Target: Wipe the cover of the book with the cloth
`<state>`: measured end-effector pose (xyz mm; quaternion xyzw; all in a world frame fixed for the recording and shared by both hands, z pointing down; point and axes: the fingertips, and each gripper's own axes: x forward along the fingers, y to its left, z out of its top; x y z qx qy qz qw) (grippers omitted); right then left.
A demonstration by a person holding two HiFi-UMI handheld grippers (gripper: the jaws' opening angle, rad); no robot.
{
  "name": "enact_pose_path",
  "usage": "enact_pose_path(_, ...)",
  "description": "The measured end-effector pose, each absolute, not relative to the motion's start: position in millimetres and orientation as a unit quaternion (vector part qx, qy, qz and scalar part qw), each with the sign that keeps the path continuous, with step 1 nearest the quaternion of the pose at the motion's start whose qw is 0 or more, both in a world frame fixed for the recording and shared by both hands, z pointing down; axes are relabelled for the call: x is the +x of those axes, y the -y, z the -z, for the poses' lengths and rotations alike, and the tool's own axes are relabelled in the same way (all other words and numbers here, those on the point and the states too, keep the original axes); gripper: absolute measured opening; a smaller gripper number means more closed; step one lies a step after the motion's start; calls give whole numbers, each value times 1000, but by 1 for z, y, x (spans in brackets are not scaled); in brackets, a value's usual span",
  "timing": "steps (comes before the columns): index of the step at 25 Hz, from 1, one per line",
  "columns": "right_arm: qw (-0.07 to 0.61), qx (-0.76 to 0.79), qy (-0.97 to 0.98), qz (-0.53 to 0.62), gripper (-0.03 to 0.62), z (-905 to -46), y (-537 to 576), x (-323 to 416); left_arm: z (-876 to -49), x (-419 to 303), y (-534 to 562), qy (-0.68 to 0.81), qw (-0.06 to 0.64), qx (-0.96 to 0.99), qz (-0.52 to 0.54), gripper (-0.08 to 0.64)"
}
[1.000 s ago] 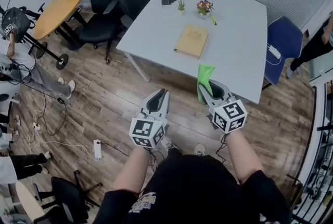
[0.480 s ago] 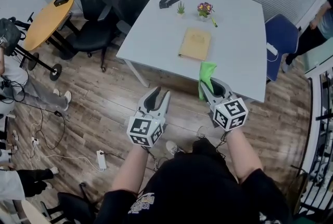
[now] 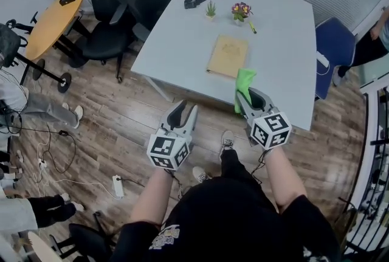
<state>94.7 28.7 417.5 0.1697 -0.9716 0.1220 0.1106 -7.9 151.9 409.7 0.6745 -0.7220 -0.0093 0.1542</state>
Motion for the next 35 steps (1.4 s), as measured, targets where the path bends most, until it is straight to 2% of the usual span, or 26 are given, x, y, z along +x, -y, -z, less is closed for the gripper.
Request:
enact_pose_path(17,128,130,971,-154,97,-447,135,54,-434,-42,20,732,190,654,-11,118)
enact_pose_path(35,152,126,967,-164,97,-472,182,29,-510,-70,84,711,267,647,-58,149)
